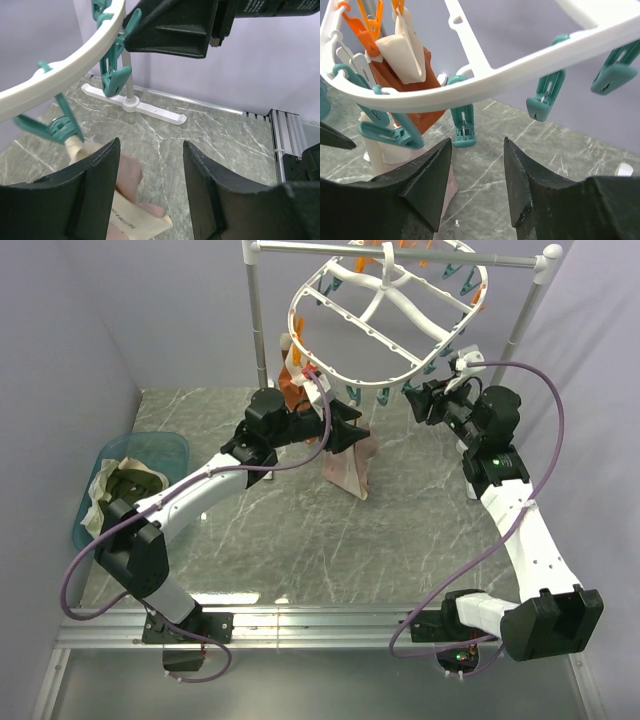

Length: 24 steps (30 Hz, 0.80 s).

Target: Clip the underwear to the hanger

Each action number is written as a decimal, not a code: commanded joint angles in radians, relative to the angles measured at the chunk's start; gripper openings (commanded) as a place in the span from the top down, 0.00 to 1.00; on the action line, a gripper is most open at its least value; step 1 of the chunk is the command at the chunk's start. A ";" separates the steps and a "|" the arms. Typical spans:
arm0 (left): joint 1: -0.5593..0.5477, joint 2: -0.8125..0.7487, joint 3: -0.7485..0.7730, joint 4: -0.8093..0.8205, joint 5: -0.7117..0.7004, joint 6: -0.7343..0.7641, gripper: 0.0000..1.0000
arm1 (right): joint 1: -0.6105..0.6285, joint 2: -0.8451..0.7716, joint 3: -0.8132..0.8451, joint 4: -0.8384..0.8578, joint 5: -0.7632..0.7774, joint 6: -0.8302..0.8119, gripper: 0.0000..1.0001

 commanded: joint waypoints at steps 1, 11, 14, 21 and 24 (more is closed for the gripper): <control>-0.016 0.013 0.052 0.053 0.025 -0.005 0.42 | -0.015 0.001 0.061 0.040 -0.039 -0.018 0.48; -0.024 0.056 0.093 0.064 0.026 0.004 0.42 | -0.018 0.016 0.096 -0.003 -0.111 -0.045 0.66; -0.024 0.069 0.111 0.066 0.025 0.004 0.43 | -0.016 0.021 0.101 -0.009 -0.126 -0.048 0.72; -0.043 0.096 0.141 0.075 0.005 0.032 0.43 | -0.018 0.018 0.115 -0.021 -0.134 -0.021 0.93; -0.065 0.103 0.148 0.080 -0.010 0.064 0.43 | -0.016 0.021 0.127 -0.029 -0.126 0.002 1.00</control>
